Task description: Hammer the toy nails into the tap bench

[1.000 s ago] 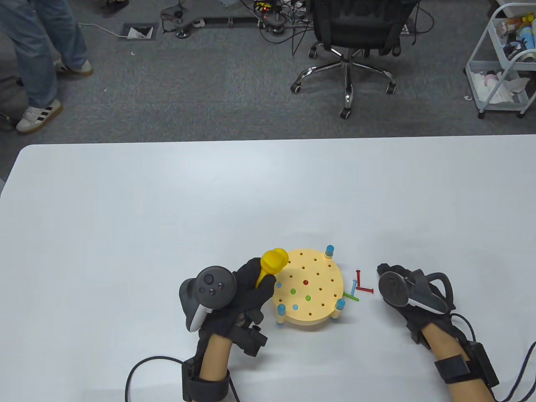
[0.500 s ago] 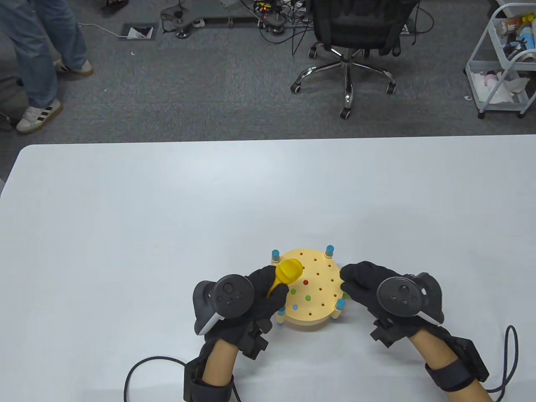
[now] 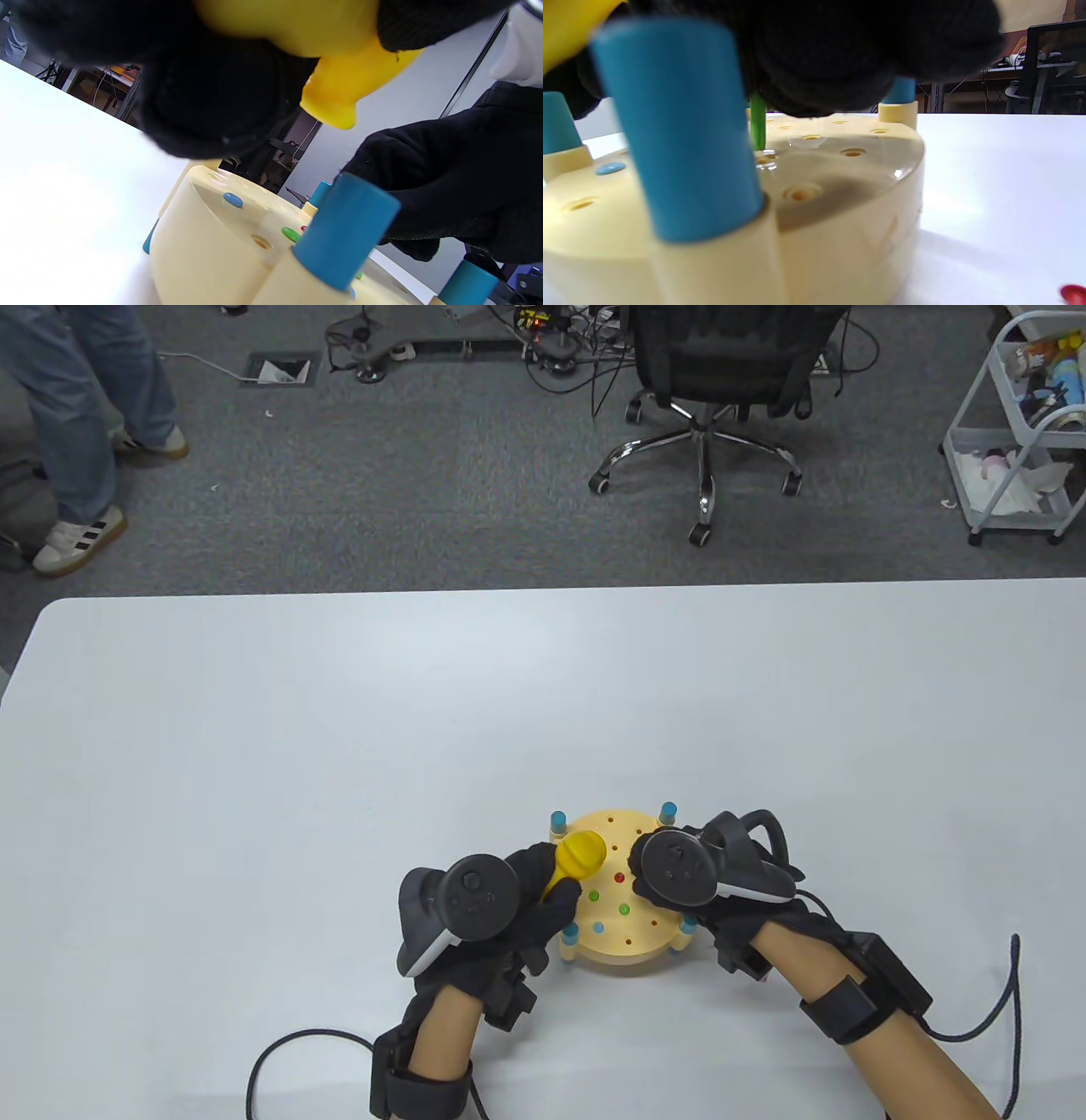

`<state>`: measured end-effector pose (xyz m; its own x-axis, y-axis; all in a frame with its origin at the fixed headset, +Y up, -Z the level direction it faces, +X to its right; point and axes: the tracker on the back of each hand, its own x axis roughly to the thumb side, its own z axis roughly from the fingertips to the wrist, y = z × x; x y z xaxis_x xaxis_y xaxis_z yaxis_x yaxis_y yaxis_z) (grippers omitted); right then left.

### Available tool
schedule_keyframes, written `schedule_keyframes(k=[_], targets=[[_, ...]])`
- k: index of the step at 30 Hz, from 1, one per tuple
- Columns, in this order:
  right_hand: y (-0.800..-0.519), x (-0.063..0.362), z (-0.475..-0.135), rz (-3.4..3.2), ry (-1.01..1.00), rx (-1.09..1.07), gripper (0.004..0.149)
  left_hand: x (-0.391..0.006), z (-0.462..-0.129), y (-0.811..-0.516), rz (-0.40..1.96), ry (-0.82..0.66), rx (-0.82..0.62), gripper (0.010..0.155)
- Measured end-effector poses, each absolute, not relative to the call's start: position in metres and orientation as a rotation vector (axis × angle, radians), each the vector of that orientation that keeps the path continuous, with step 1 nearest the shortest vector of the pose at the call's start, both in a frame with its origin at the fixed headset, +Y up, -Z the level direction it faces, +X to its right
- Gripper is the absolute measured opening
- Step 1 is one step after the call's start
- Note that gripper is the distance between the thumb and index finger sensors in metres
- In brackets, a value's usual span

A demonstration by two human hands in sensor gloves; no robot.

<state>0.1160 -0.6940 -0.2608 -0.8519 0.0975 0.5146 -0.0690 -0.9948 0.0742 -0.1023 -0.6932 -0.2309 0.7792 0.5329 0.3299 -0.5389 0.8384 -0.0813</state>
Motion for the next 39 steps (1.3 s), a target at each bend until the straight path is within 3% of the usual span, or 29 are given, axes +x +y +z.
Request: schedule_keyframes(k=[15,19,21,24,27,32,36,39], targets=[[-0.700,0.104,-0.256,3.068,0.112,0.878,0.040,-0.101,-0.231,-0.693,0.570,-0.362,0.005,0.065],[-0.695,0.107,-0.257,3.084,0.156,0.830,0.051,-0.099,-0.230,-0.693,0.560,-0.374,-0.003,0.065],[-0.682,0.117,-0.259,3.054,0.019,0.729,0.058,-0.097,-0.229,-0.692,0.553,-0.383,-0.008,0.065],[-0.668,0.145,-0.264,2.891,-0.277,0.477,0.055,-0.096,-0.227,-0.690,0.547,-0.393,-0.002,0.064],[-0.678,0.169,-0.274,2.777,-0.451,0.256,0.060,-0.094,-0.225,-0.687,0.543,-0.396,0.015,0.063],[-0.719,0.182,-0.295,2.717,-0.164,0.302,0.075,-0.090,-0.222,-0.684,0.530,-0.414,0.038,0.063],[-0.743,0.183,-0.305,2.634,-0.059,0.293,0.071,-0.086,-0.221,-0.683,0.524,-0.425,0.044,0.064],[-0.756,0.181,-0.308,2.558,-0.012,0.291,0.060,-0.083,-0.220,-0.683,0.511,-0.429,0.045,0.065]])
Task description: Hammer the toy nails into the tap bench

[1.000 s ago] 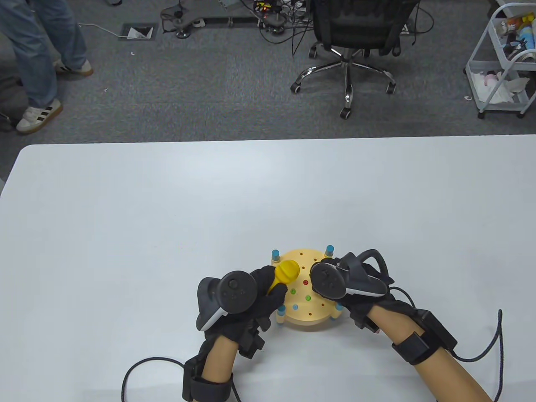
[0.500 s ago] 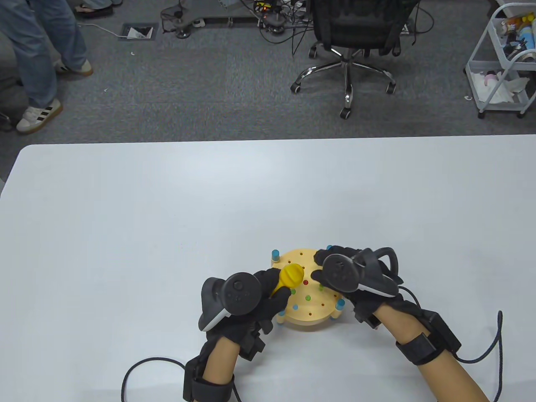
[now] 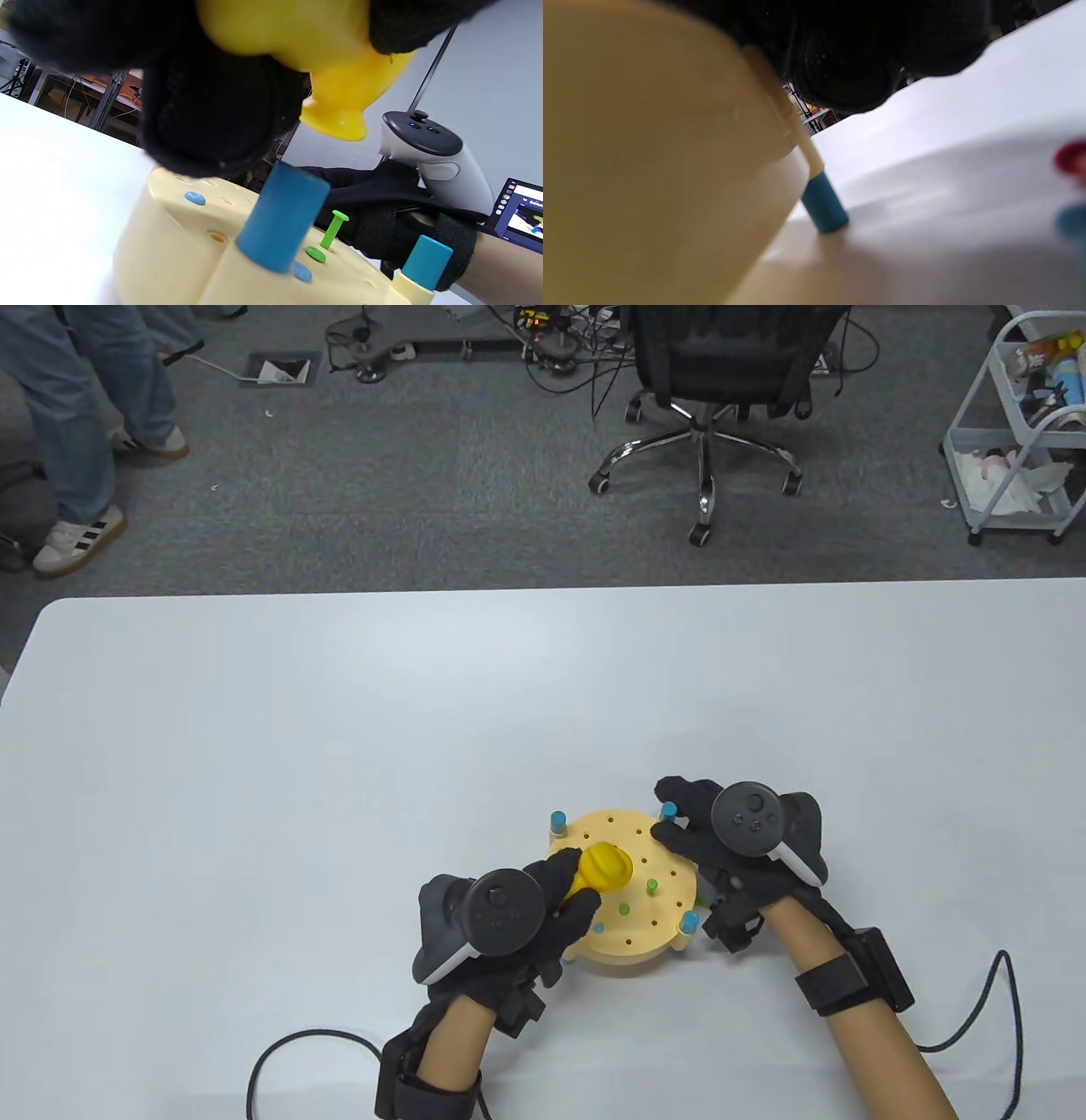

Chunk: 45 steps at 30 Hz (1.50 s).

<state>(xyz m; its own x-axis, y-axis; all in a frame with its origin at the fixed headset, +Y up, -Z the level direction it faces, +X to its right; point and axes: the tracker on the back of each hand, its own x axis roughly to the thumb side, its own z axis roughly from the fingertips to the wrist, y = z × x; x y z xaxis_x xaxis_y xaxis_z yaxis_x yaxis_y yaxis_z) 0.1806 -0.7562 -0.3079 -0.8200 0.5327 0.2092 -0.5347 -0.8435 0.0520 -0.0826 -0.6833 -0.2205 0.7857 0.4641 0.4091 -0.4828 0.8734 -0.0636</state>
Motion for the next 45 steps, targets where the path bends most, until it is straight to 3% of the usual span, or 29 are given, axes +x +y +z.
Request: schedule_keyframes(k=[11,14,16,18,20,21,22,23,24,26,27,28,29,30,32,33,34,35,36,37,38,40,45], targets=[[-0.760,0.179,-0.308,2.522,-0.018,0.292,0.057,-0.041,-0.224,-0.670,0.266,-0.443,0.108,0.062],[-0.760,0.179,-0.307,2.519,-0.015,0.292,0.057,-0.021,-0.226,-0.671,0.168,-0.463,0.057,0.062],[-0.760,0.179,-0.307,2.523,-0.020,0.292,0.057,-0.007,-0.229,-0.674,-0.030,-0.429,-0.074,0.063],[-0.760,0.178,-0.307,2.529,-0.021,0.293,0.057,0.006,-0.226,-0.663,-0.131,-0.437,0.025,0.063],[-0.760,0.178,-0.307,2.533,-0.018,0.295,0.057,0.007,-0.223,-0.653,-0.083,-0.424,0.158,0.063],[-0.760,0.178,-0.307,2.534,-0.018,0.295,0.057,0.009,-0.226,-0.655,-0.043,-0.440,0.118,0.063],[-0.761,0.178,-0.307,2.535,-0.022,0.294,0.057,0.018,-0.233,-0.672,-0.060,-0.456,-0.079,0.063],[-0.761,0.178,-0.307,2.537,-0.024,0.294,0.057,0.019,-0.232,-0.666,-0.205,-0.367,-0.206,0.064],[-0.761,0.178,-0.307,2.538,-0.024,0.295,0.057,0.019,-0.232,-0.664,-0.203,-0.426,-0.134,0.064],[-0.760,0.177,-0.307,2.543,-0.021,0.299,0.057,0.017,-0.228,-0.654,-0.151,-0.392,0.108,0.064],[-0.761,0.177,-0.307,2.544,-0.020,0.299,0.057,0.017,-0.231,-0.660,-0.116,-0.422,0.064,0.063],[-0.761,0.177,-0.307,2.544,-0.024,0.297,0.057,0.020,-0.240,-0.672,-0.156,-0.335,-0.135,0.064],[-0.761,0.177,-0.307,2.544,-0.024,0.298,0.057,0.019,-0.240,-0.669,-0.218,-0.331,-0.208,0.064],[-0.761,0.177,-0.307,2.543,-0.023,0.297,0.057,0.017,-0.239,-0.666,-0.187,-0.399,-0.110,0.064],[-0.760,0.177,-0.307,2.549,-0.020,0.302,0.057,0.010,-0.228,-0.651,-0.120,-0.369,0.155,0.064],[-0.761,0.177,-0.307,2.551,-0.019,0.304,0.057,0.007,-0.224,-0.647,-0.015,-0.410,0.210,0.064],[-0.761,0.177,-0.307,2.549,-0.019,0.302,0.057,0.012,-0.227,-0.659,0.025,-0.452,0.095,0.063],[-0.761,0.177,-0.307,2.546,-0.020,0.300,0.057,0.020,-0.233,-0.681,-0.107,-0.429,-0.188,0.064],[-0.761,0.176,-0.307,2.547,-0.019,0.298,0.057,0.019,-0.228,-0.671,-0.274,-0.315,-0.261,0.064],[-0.761,0.176,-0.307,2.550,-0.024,0.296,0.057,0.026,-0.228,-0.664,-0.300,-0.422,-0.164,0.064],[-0.761,0.176,-0.307,2.554,-0.028,0.296,0.057,0.030,-0.222,-0.656,-0.288,-0.412,0.079,0.064],[-0.761,0.177,-0.307,2.554,-0.022,0.299,0.058,0.021,-0.212,-0.635,-0.157,-0.378,0.269,0.064],[-0.745,0.198,-0.308,2.540,0.018,0.312,0.072,-0.028,-0.202,-0.625,0.405,-0.382,0.299,0.064]])
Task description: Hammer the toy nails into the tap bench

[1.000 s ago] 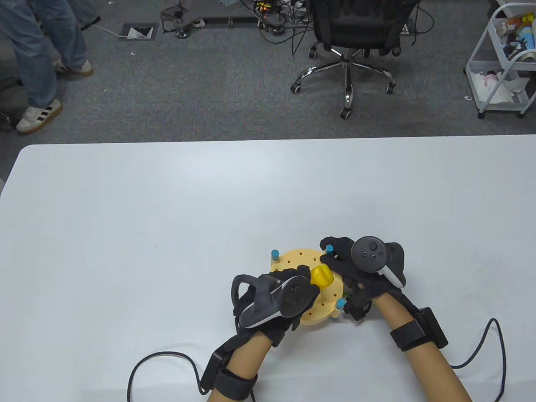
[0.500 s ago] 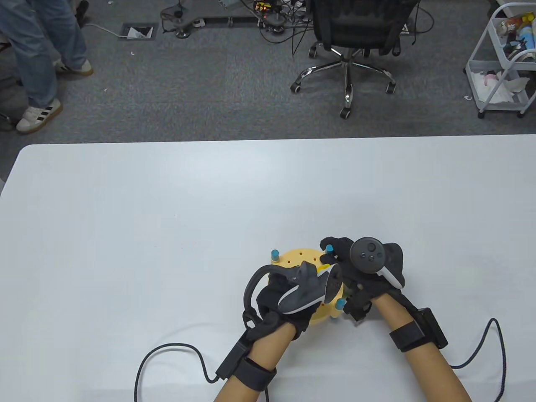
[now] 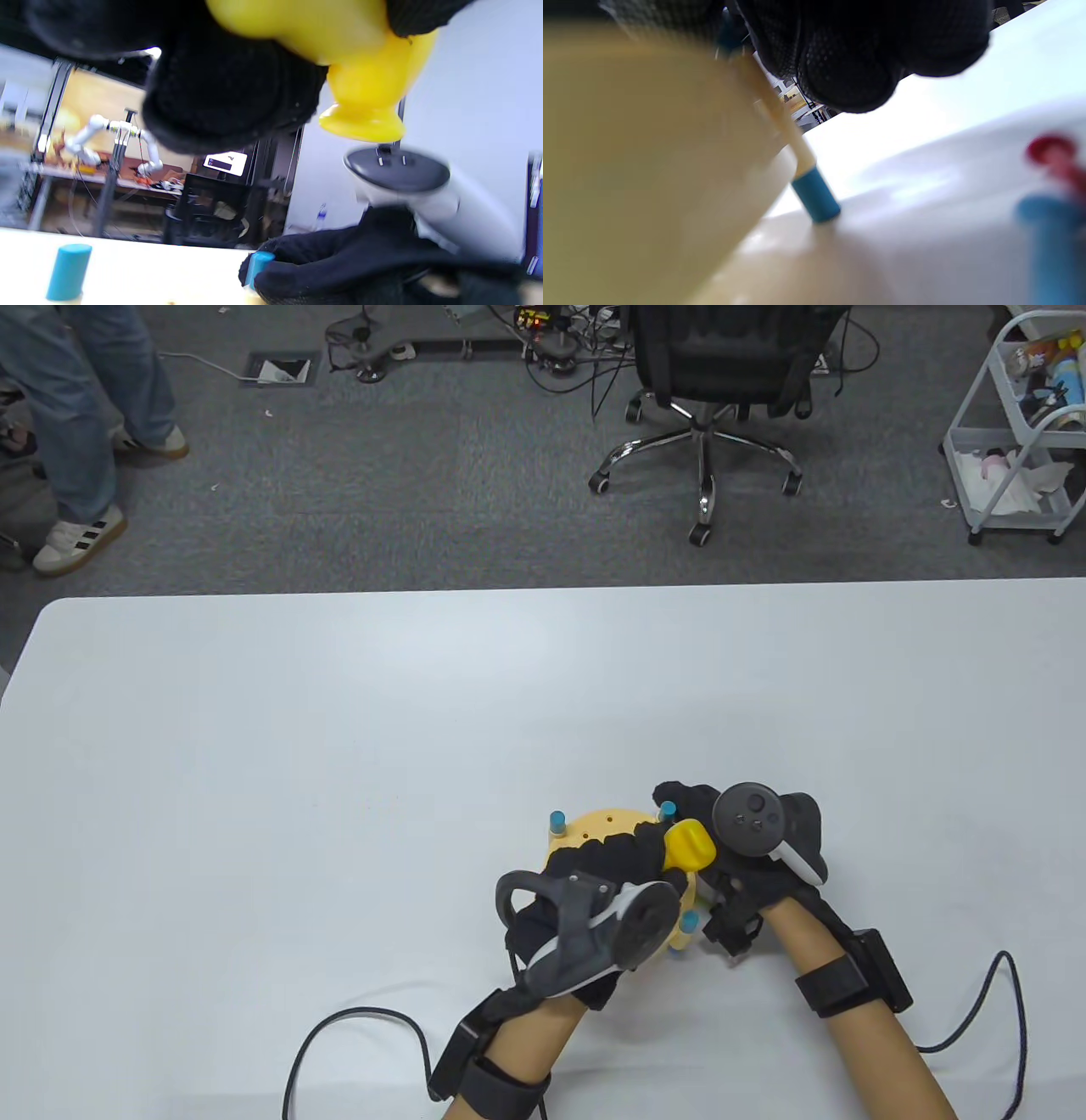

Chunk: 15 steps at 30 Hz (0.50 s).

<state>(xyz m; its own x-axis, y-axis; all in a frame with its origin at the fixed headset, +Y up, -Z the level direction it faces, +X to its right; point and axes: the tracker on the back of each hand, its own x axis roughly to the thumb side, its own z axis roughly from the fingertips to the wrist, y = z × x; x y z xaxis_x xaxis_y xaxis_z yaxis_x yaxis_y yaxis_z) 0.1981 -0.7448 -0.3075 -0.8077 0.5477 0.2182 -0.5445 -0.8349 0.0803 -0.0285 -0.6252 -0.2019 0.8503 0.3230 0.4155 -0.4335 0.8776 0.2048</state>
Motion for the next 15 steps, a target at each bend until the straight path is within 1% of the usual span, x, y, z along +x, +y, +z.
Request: schedule_keyframes(k=[2,3,4,6,8,9,10,11,13,15], targets=[[-0.731,0.221,-0.304,2.496,-0.046,0.233,0.069,-0.060,-0.203,-0.635,0.575,-0.339,0.327,0.064],[-0.725,0.235,-0.301,2.510,-0.090,0.179,0.066,-0.080,-0.206,-0.645,0.653,-0.294,0.339,0.064],[-0.724,0.242,-0.299,2.540,-0.103,0.157,0.063,-0.092,-0.208,-0.651,0.689,-0.260,0.323,0.064],[-0.727,0.256,-0.294,2.683,-0.083,0.115,0.058,-0.123,-0.213,-0.674,0.797,-0.181,0.264,0.066],[-0.740,0.258,-0.290,2.862,-0.006,0.180,0.053,-0.150,-0.222,-0.693,0.929,-0.079,0.148,0.069],[-0.744,0.257,-0.288,2.918,0.054,0.201,0.051,-0.157,-0.224,-0.697,0.972,-0.045,0.113,0.070],[-0.750,0.254,-0.285,2.990,0.173,0.234,0.051,-0.165,-0.227,-0.701,1.034,-0.008,0.114,0.071],[-0.753,0.252,-0.282,3.024,0.218,0.256,0.052,-0.169,-0.228,-0.703,1.070,0.013,0.126,0.070],[-0.760,0.244,-0.272,3.095,0.227,0.302,0.054,-0.176,-0.231,-0.707,1.124,0.033,0.097,0.069],[-0.768,0.236,-0.264,3.140,0.249,0.352,0.055,-0.178,-0.230,-0.708,1.123,0.049,0.117,0.068]])
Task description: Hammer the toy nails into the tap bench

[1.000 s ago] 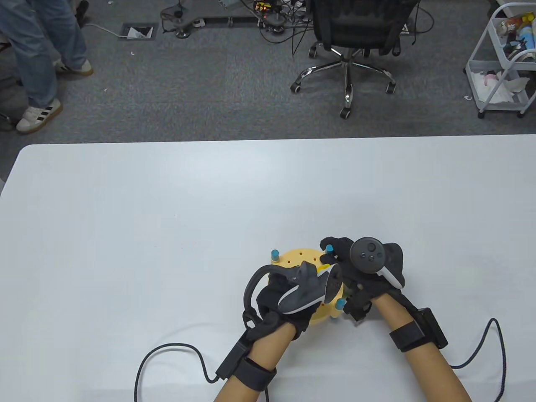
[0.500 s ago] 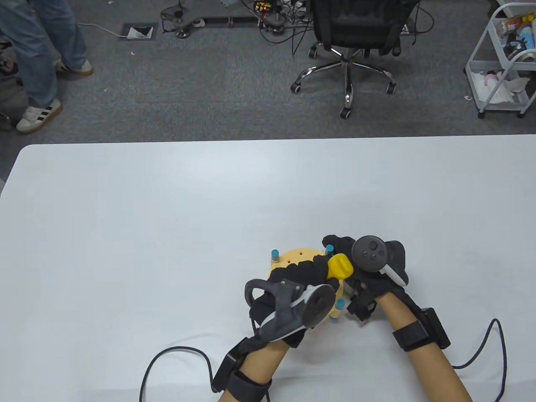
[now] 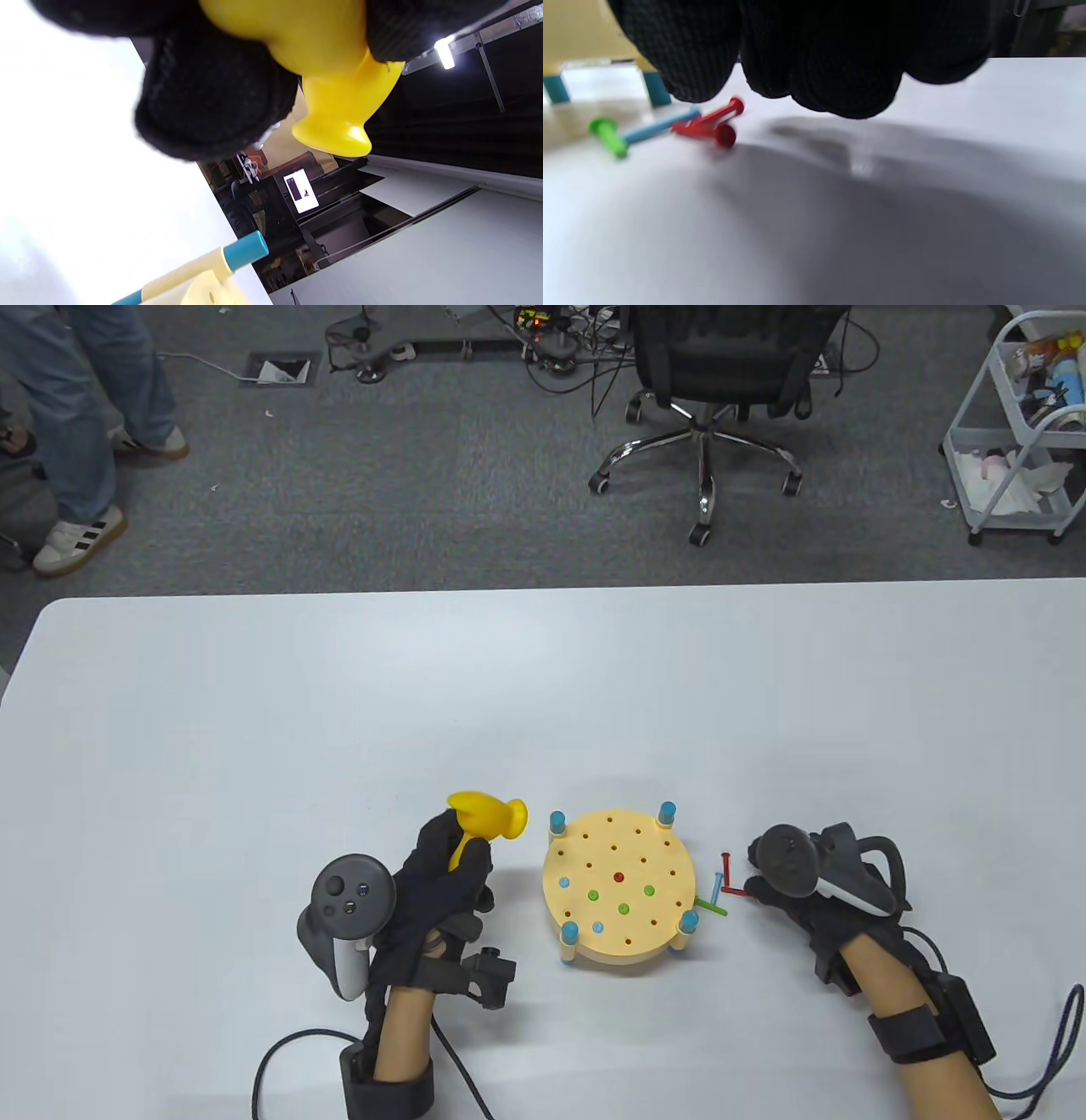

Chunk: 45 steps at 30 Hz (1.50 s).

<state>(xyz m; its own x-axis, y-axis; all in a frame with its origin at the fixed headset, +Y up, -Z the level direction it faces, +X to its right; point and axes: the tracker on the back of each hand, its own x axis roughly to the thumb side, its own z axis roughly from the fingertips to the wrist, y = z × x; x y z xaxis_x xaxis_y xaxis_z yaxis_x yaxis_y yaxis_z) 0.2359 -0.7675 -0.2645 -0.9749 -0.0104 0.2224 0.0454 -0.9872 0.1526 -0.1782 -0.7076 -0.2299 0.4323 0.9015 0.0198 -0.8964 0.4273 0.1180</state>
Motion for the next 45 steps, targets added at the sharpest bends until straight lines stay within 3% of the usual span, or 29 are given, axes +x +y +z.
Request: schedule_keyframes(k=[8,17,21,24,31,37,45], targets=[[-0.778,0.219,-0.254,-2.986,-0.111,-0.361,0.048,-0.166,-0.227,-0.705,0.999,0.021,0.110,0.068],[-0.783,0.220,-0.252,-2.970,-0.174,-0.466,0.045,-0.156,-0.226,-0.708,0.993,-0.017,0.068,0.066],[-0.766,0.240,-0.256,-3.155,-0.092,-0.403,0.042,-0.153,-0.225,-0.705,0.948,-0.033,0.111,0.064],[-0.743,0.246,-0.253,-3.263,0.076,-0.371,0.041,-0.149,-0.222,-0.702,0.919,-0.064,0.138,0.064],[-0.709,0.216,-0.242,-3.399,0.295,-0.523,0.040,-0.128,-0.215,-0.694,0.816,-0.210,0.214,0.064],[-0.688,0.171,-0.256,-3.151,0.024,-0.693,0.040,-0.114,-0.207,-0.686,0.664,-0.284,0.280,0.063],[-0.684,0.129,-0.262,-2.795,-0.056,-0.734,0.040,-0.116,-0.209,-0.686,0.655,-0.274,0.269,0.063]])
